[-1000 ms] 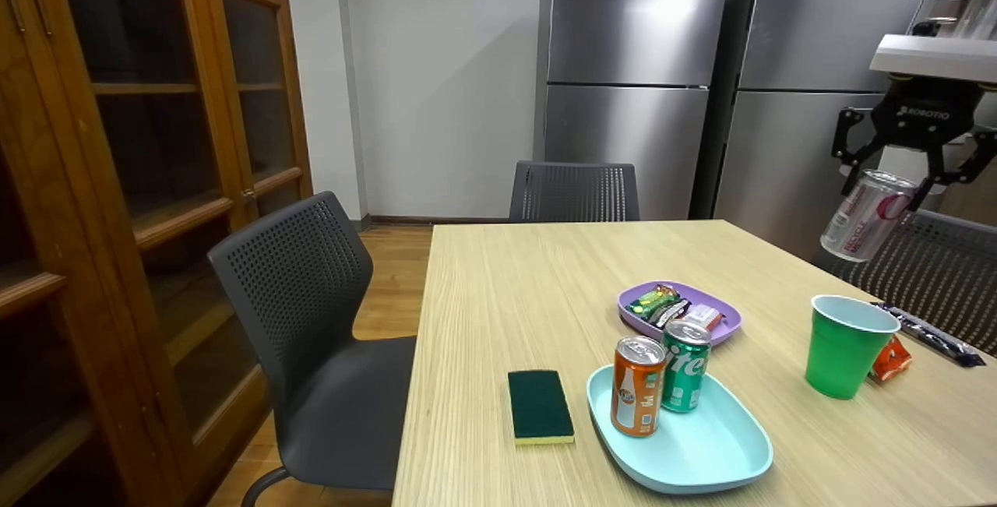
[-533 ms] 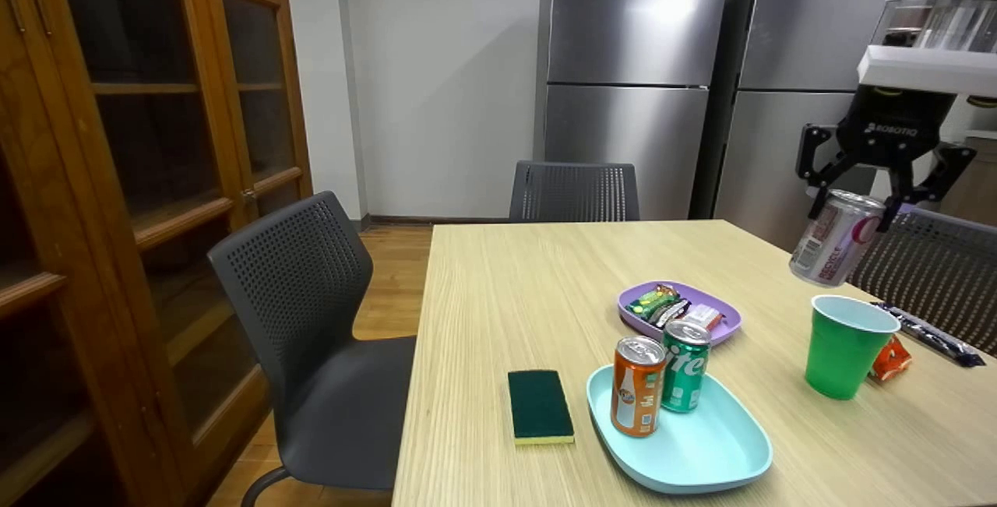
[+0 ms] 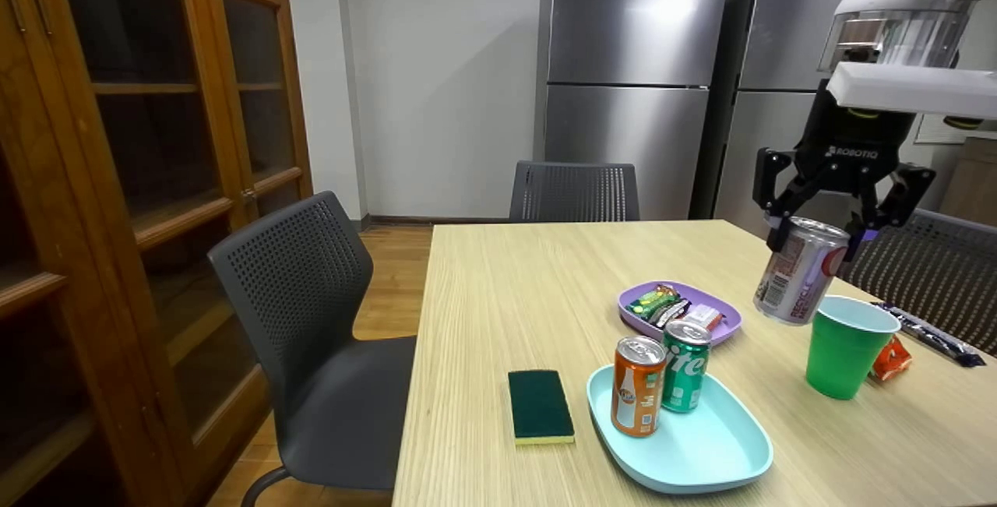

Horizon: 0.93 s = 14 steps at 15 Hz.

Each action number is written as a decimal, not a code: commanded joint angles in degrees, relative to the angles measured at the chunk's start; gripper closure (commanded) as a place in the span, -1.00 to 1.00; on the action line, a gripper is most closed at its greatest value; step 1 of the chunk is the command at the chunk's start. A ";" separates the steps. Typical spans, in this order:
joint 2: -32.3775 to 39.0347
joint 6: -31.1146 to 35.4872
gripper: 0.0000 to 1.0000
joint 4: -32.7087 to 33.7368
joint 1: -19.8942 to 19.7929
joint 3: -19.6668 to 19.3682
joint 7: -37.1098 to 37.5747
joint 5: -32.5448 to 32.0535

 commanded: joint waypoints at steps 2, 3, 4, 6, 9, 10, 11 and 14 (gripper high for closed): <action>-4.87 -1.92 0.20 -3.34 0.48 2.17 -1.27 0.25; -5.14 -2.18 0.20 -3.68 0.60 2.44 -1.24 0.11; -5.39 -2.37 0.20 -3.93 0.62 2.72 -1.07 -0.14; -5.74 -3.05 0.20 -4.23 0.28 3.78 0.54 -1.75; -5.97 -3.85 0.20 -4.73 0.50 5.08 1.24 -2.68; -5.93 -4.43 0.20 -4.82 0.61 5.52 1.47 -2.92; -5.85 -4.62 0.20 -4.97 0.77 5.94 1.60 -3.11; -4.40 -3.13 0.20 -5.40 1.49 7.24 2.35 -2.82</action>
